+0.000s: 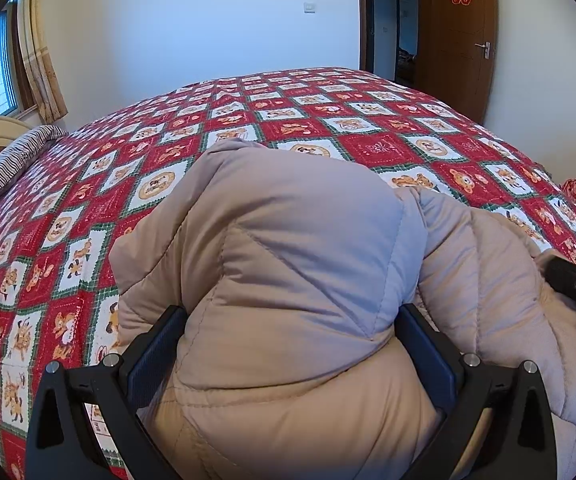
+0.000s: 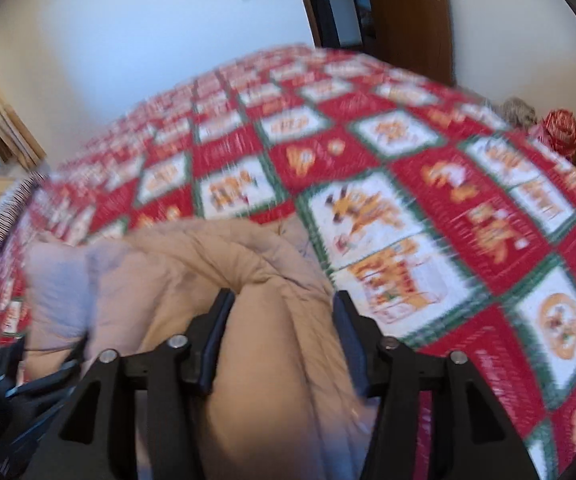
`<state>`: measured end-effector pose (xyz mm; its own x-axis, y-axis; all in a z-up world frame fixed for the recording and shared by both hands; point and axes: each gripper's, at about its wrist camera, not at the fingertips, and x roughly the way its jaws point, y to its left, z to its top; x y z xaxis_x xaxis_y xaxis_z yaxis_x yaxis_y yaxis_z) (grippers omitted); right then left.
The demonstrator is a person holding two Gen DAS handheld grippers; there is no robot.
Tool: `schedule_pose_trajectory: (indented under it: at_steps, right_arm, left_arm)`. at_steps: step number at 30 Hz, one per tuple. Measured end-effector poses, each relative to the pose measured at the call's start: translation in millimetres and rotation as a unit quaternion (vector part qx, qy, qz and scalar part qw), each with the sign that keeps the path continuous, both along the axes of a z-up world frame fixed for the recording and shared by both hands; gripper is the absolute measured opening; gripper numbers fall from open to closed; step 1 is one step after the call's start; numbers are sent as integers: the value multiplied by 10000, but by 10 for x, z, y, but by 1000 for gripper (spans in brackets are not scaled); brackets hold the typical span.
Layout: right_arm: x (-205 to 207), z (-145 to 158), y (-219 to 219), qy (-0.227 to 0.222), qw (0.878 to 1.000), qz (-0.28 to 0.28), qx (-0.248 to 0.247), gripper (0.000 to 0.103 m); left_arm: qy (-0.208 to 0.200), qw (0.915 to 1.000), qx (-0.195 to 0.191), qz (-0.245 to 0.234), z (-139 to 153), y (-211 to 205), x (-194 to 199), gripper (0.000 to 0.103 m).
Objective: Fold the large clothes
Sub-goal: 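Grasp the folded puffer jacket bundle with both grippers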
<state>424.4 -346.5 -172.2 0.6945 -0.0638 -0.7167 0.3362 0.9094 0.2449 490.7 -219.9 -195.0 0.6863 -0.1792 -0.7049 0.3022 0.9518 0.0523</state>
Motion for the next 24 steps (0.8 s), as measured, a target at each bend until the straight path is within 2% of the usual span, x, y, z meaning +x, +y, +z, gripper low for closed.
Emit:
schedule_pose_trajectory:
  at_steps: [2,4,6,9,13,15,17,19,20,22,24]
  right_arm:
    - [-146,83,91,-30,9993,208,-315,61]
    - [-191,16,209,222,9960,332,-795,63]
    - [-168,-54,228,324,9948,250,-935,67]
    - [-79,-162,193,416,9951,263,-859,69]
    - [-106,-299,7,433,9981,284,-333,77]
    - [-115,-315,-38,468,9980,356,-241,82]
    - [-138,-313,-62,490,9980,378,-113,84]
    - [-189,-313,-96,464,9979,453,36,84]
    - [-224,-314,-104,426,9978,497,93,84]
    - [-283,-334,-123,319,9975,588,226,84]
    - [-310,-337,-125,286,9973,602,308,85]
  left_arm:
    - [-14,10000,12,-14,3,-6,-7,103]
    - [-56,10000,26,-25,11,0,-16,103]
    - [-72,10000,4,-7,21,16,-19,103]
    - [-57,10000,-52,20,40,36,-16,103]
    - [114,9999,-98,3,126,93,-84,103]
    - [130,9992,-293,224,276,279,-240,102]
    - [-103,9988,-400,248,416,469,-443,102]
    - [-213,9989,-327,264,409,665,-597,102]
    - [-115,9989,-343,281,342,750,-620,102]
    - [168,9970,-713,236,175,928,-627,102]
    - [356,9917,-1194,319,53,1070,-637,102]
